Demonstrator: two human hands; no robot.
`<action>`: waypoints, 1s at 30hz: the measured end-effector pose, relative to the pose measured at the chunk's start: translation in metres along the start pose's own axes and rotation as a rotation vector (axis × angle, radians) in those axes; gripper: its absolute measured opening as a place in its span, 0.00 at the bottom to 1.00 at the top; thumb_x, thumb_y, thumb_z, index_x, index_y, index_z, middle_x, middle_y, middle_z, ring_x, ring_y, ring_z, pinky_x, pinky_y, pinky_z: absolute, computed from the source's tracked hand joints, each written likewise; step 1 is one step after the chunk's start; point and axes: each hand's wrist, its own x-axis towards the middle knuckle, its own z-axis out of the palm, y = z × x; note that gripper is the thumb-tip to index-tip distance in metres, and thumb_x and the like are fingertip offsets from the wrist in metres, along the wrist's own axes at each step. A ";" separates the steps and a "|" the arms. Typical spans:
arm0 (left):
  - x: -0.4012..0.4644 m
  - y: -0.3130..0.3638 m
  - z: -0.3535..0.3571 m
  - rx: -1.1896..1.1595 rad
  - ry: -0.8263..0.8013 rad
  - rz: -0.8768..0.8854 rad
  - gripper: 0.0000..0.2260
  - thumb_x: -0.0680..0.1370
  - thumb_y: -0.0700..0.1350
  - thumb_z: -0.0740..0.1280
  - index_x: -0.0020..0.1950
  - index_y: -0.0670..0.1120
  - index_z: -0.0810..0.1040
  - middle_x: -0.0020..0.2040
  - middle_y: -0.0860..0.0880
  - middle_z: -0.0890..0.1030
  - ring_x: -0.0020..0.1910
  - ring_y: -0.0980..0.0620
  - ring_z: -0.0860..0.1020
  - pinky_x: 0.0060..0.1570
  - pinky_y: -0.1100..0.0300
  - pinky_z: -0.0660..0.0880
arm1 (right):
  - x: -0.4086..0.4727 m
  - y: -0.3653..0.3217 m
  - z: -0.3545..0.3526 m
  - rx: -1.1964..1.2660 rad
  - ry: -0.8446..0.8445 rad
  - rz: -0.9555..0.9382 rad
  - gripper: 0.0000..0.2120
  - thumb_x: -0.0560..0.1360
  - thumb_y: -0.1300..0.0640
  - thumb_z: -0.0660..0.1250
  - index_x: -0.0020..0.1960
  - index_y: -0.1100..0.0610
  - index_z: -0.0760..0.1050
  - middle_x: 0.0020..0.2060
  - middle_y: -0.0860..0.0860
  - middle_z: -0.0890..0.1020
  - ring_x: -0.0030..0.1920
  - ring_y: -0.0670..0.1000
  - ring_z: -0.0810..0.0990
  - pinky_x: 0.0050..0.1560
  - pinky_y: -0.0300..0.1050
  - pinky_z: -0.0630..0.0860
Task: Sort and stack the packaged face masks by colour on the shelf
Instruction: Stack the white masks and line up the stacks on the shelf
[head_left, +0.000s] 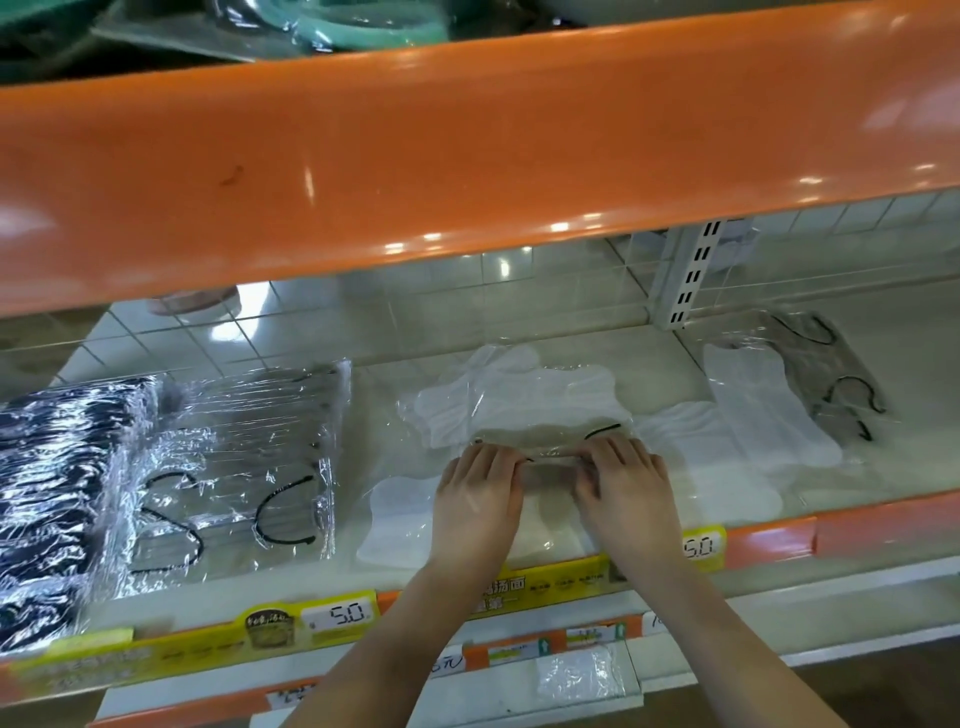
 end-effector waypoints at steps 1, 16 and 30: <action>0.000 0.000 -0.001 -0.003 -0.003 0.002 0.05 0.75 0.41 0.63 0.42 0.46 0.79 0.40 0.51 0.79 0.39 0.51 0.76 0.40 0.59 0.73 | 0.000 0.000 0.000 0.008 0.007 0.003 0.11 0.72 0.54 0.57 0.44 0.56 0.78 0.40 0.51 0.79 0.41 0.55 0.77 0.41 0.46 0.70; 0.009 -0.027 -0.044 0.084 0.134 0.058 0.05 0.75 0.40 0.64 0.44 0.44 0.80 0.42 0.50 0.81 0.44 0.50 0.78 0.42 0.59 0.71 | 0.012 -0.042 -0.005 0.257 0.046 -0.034 0.10 0.69 0.58 0.58 0.45 0.54 0.76 0.44 0.48 0.77 0.44 0.53 0.75 0.43 0.47 0.69; -0.041 -0.137 -0.154 0.342 0.290 0.058 0.05 0.76 0.39 0.65 0.45 0.40 0.80 0.44 0.45 0.82 0.45 0.46 0.78 0.45 0.53 0.72 | 0.017 -0.178 0.009 0.455 -0.012 -0.359 0.12 0.71 0.60 0.58 0.48 0.54 0.79 0.44 0.49 0.79 0.46 0.49 0.74 0.47 0.42 0.67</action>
